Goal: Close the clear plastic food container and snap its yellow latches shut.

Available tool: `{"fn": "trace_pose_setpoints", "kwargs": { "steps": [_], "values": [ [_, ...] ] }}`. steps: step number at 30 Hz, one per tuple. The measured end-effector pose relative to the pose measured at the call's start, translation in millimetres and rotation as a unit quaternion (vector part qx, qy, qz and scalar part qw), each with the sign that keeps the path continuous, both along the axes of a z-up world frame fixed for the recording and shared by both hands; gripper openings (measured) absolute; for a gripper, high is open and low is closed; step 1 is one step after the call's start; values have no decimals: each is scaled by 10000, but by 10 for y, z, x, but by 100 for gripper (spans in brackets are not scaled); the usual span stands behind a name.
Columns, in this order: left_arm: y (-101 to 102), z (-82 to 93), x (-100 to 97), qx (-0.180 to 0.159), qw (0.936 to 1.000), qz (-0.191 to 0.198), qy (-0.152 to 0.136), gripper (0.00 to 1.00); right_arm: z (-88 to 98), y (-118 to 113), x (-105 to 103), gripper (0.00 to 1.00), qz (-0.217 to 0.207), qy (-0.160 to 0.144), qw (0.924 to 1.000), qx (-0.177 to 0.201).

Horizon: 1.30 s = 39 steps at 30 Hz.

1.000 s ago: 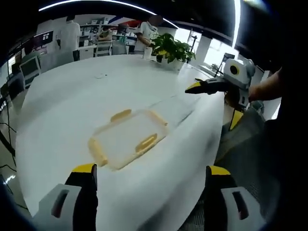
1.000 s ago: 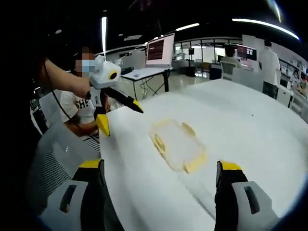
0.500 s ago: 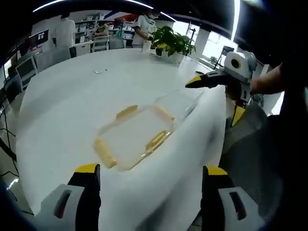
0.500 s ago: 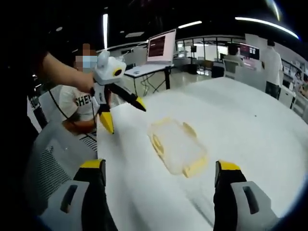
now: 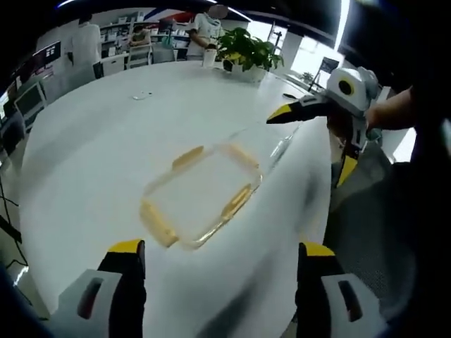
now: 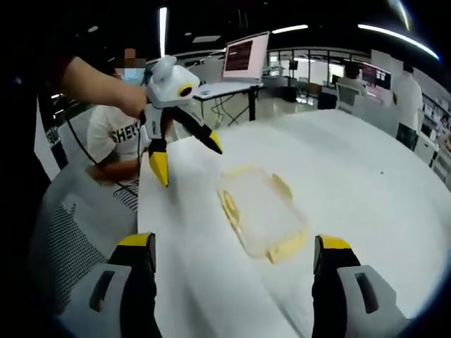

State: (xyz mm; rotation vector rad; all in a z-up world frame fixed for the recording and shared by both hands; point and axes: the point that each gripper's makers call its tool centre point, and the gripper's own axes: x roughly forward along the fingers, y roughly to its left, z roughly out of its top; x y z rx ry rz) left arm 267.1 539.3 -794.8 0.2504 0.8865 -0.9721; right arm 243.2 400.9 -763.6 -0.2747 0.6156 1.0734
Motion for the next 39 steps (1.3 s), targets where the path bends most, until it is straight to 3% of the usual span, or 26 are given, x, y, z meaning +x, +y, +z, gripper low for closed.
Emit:
{"fn": "trace_pose_setpoints", "kwargs": {
  "steps": [14,24,27,33,39],
  "values": [
    [-7,-50,130,324,9983,-483,-86,89,-50,-32,219,89,130,-60,9994,-307],
    [5,-169,241,586,9950,-810,-60,88,-116,-12,241,86,336,173,9983,-447],
    [19,-211,251,727,9924,-994,-83,88,-142,-2,266,86,478,52,9972,-576],
    [57,-251,315,741,9916,-1063,-43,86,-193,22,329,86,555,103,9962,-662],
    [82,-315,362,1001,9844,-1443,-111,84,-266,30,415,86,654,171,9938,-877]
  ]
}}
